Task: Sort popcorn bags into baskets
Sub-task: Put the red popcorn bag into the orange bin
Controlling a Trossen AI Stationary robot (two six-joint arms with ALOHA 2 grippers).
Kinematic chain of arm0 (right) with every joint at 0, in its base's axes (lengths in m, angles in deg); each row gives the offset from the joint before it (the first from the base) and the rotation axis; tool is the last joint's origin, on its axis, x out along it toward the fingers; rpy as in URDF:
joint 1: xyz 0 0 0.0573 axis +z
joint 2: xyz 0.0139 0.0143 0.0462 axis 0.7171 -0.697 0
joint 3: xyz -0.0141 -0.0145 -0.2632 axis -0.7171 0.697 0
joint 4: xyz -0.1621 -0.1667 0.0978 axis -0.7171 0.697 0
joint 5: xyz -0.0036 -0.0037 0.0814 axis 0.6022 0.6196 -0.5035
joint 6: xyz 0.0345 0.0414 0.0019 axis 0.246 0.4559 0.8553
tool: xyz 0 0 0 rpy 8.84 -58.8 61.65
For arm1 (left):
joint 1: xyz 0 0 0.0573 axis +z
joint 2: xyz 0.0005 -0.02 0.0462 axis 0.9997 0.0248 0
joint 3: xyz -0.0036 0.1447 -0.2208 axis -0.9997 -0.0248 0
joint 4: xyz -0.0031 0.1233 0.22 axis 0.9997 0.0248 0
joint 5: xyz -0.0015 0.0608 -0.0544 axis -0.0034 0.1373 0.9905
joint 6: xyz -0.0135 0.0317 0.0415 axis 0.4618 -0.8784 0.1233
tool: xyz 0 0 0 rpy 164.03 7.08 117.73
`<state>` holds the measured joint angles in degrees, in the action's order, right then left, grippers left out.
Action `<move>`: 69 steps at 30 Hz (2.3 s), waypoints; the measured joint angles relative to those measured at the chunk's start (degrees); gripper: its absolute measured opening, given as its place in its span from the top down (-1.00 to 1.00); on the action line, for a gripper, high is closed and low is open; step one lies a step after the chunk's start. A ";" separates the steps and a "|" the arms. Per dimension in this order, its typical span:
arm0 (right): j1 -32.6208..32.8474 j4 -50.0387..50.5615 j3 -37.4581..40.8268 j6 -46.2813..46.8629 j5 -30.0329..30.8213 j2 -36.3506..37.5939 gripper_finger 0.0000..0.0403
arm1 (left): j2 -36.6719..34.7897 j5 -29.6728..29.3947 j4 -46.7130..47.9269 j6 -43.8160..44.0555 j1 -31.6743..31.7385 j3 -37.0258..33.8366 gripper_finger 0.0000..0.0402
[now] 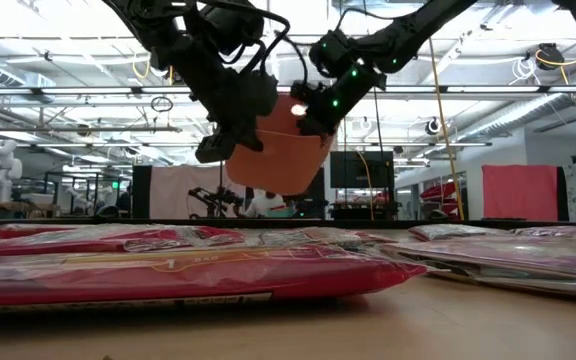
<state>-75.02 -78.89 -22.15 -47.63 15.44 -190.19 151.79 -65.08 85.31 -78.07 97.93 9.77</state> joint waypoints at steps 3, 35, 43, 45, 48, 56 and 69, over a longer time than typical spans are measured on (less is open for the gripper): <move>0.58 0.05 0.00 -0.01 -0.10 1.30 1.00 | -0.01 -0.06 0.00 1.67 0.00 0.00 0.98; 5.46 -7.28 0.07 -23.81 15.98 4.92 0.26 | -0.05 -9.46 -6.10 -10.35 -1.23 0.07 0.99; 2.59 -10.35 0.00 -13.95 15.19 4.05 0.00 | -0.05 -12.72 -7.60 -17.25 -1.59 0.07 0.99; 2.00 -10.69 0.00 -15.69 15.16 4.03 -0.03 | -0.05 -12.97 -9.51 -20.45 -1.71 0.07 0.99; 1.32 -13.44 0.00 -18.96 16.17 2.85 -0.06 | -0.05 -13.60 -12.91 -25.81 -1.99 0.07 0.99; -0.41 -12.49 -0.11 -15.77 9.74 -0.15 0.03 | 0.06 -13.43 -14.02 -29.63 -2.41 -0.03 0.99; -0.57 -14.68 0.00 -14.43 7.31 -0.36 0.96 | 0.73 -13.61 -13.22 -25.80 -2.89 -0.04 0.99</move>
<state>-75.60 -93.57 -22.15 -62.07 22.75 -190.54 152.52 -78.69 72.08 -103.87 95.04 9.73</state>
